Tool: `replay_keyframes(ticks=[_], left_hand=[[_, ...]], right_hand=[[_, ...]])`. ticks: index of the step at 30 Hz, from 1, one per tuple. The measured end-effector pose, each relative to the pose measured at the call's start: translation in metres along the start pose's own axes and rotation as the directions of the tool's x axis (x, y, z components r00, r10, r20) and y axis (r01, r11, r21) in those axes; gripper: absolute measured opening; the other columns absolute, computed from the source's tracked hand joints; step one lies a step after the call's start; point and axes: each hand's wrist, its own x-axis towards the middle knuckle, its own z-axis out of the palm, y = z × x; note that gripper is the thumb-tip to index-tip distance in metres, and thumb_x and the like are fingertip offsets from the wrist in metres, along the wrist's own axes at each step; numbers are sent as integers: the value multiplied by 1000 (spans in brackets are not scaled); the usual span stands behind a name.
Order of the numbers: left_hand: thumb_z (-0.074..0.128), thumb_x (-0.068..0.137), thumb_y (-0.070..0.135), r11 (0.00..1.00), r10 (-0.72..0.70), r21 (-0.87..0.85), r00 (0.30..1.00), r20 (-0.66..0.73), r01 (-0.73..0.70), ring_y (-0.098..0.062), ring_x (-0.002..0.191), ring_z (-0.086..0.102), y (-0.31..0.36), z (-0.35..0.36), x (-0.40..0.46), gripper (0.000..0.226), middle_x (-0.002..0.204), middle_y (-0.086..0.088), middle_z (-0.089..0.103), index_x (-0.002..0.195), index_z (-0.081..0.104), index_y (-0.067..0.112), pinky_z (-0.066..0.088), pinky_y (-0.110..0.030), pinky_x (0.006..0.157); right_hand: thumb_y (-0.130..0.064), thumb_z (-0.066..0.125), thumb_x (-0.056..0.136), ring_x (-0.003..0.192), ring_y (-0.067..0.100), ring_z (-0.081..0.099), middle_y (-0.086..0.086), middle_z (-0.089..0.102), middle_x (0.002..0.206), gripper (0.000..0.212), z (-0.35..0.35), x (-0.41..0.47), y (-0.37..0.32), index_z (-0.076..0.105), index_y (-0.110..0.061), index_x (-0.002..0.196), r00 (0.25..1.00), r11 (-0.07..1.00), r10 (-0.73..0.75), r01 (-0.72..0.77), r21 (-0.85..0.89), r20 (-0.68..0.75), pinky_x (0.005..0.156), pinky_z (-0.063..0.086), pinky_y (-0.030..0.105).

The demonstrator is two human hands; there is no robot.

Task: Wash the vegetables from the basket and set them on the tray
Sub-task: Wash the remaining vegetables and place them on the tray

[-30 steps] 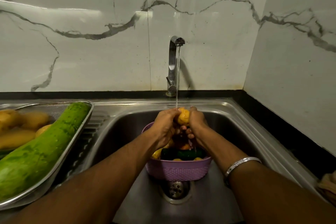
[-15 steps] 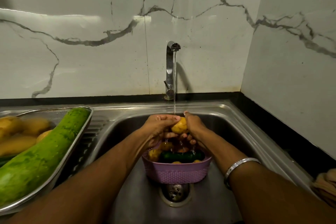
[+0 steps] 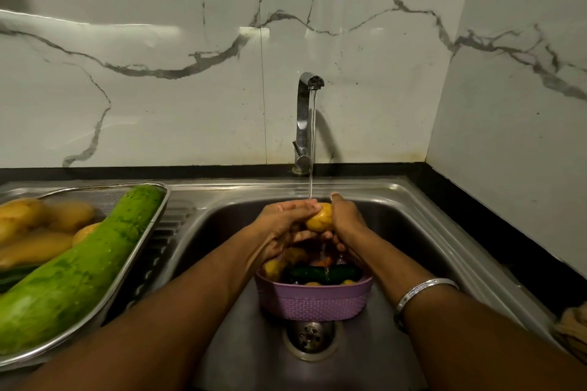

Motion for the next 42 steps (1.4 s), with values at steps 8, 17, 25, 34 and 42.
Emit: replay_keyframes(ticks=[8, 17, 25, 34, 42], left_hand=[[68, 89, 1, 999, -21, 43, 999, 43, 19, -31, 88, 76, 4, -7, 0, 29, 109, -20, 74, 119, 69, 0, 63, -34, 65], [40, 89, -20, 996, 13, 88, 992, 123, -24, -30, 104, 67, 3, -5, 7, 55, 129, -21, 63, 133, 61, 4, 63, -38, 81], [80, 75, -7, 847, 245, 467, 967, 76, -252, -24, 111, 68, -7, -20, 17, 54, 115, -7, 73, 124, 68, 12, 58, -41, 95], [85, 75, 4, 824, 350, 474, 937, 7, -311, -22, 98, 74, -20, -28, 22, 41, 102, -6, 78, 114, 75, 14, 60, -47, 90], [84, 74, 2, 842, 334, 431, 941, 55, -324, -21, 106, 72, -14, -33, 15, 51, 112, -7, 76, 123, 69, 9, 58, -44, 95]], right_hand=[[-53, 23, 108, 45, 16, 49, 7, 56, 62, 57, -2, -6, -2, 60, -9, 110, 999, 997, 50, -51, -50, -7, 42, 37, 22], [-50, 21, 109, 68, 20, 53, 15, 61, 94, 59, 4, -2, -1, 52, -10, 138, 999, 997, -40, 39, -63, -24, 59, 40, 30], [-58, 32, 105, 53, 18, 58, 9, 64, 70, 53, -1, -13, -2, 61, -15, 118, 1000, 999, -23, 23, 31, -1, 47, 46, 25], [-47, 62, 98, 63, 30, 75, 14, 77, 81, 38, -2, -24, -1, 69, -14, 116, 971, 973, -225, 228, -28, 78, 58, 62, 37], [-31, 69, 96, 74, 35, 76, 25, 72, 102, 38, -13, -22, -9, 65, -4, 122, 984, 942, -21, -40, 333, 176, 63, 65, 40]])
